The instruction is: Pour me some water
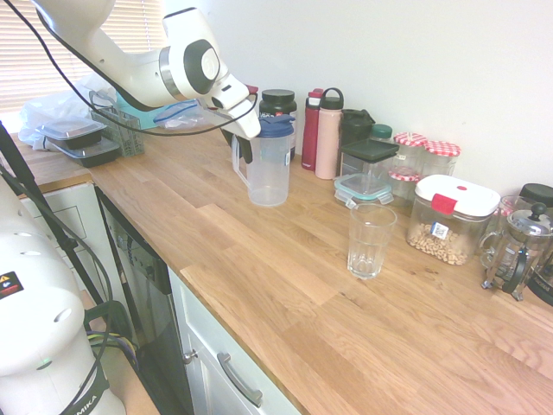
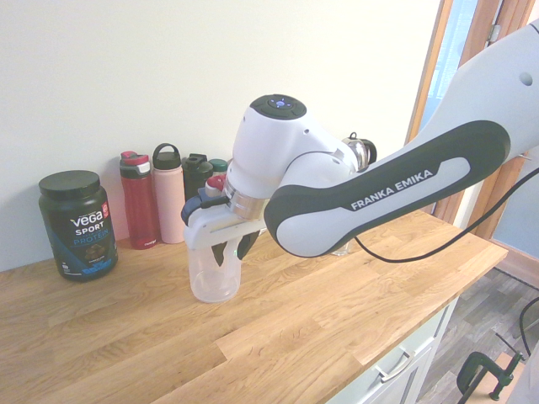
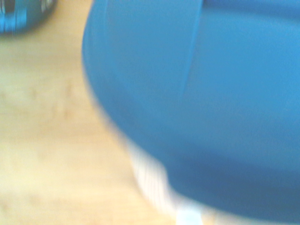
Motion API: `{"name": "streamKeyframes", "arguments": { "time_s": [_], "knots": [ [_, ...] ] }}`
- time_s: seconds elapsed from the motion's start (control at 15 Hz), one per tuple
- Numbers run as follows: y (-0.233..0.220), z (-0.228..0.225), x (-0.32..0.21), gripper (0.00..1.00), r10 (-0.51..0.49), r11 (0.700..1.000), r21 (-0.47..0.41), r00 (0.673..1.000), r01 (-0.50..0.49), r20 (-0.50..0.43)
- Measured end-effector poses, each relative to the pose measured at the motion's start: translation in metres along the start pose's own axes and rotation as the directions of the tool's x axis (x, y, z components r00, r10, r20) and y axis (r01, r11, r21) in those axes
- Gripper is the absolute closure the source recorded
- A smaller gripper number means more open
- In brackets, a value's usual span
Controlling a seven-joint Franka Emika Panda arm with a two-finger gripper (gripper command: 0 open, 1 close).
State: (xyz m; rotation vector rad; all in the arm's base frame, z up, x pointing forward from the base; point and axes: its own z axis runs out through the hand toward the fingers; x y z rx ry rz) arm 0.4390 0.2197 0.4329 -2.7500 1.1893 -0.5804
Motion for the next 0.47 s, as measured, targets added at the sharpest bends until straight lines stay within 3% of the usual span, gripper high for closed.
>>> {"name": "streamKeyframes", "arguments": {
  "time_s": [0.27,0.47],
  "knots": [
    [0.026,-0.023,0.005,0.0,-0.098,0.989,-0.095,0.987,0.11,0.124],
    [0.081,-0.038,0.036,0.0,-0.153,0.967,-0.175,0.971,0.186,0.186]
  ]
}}
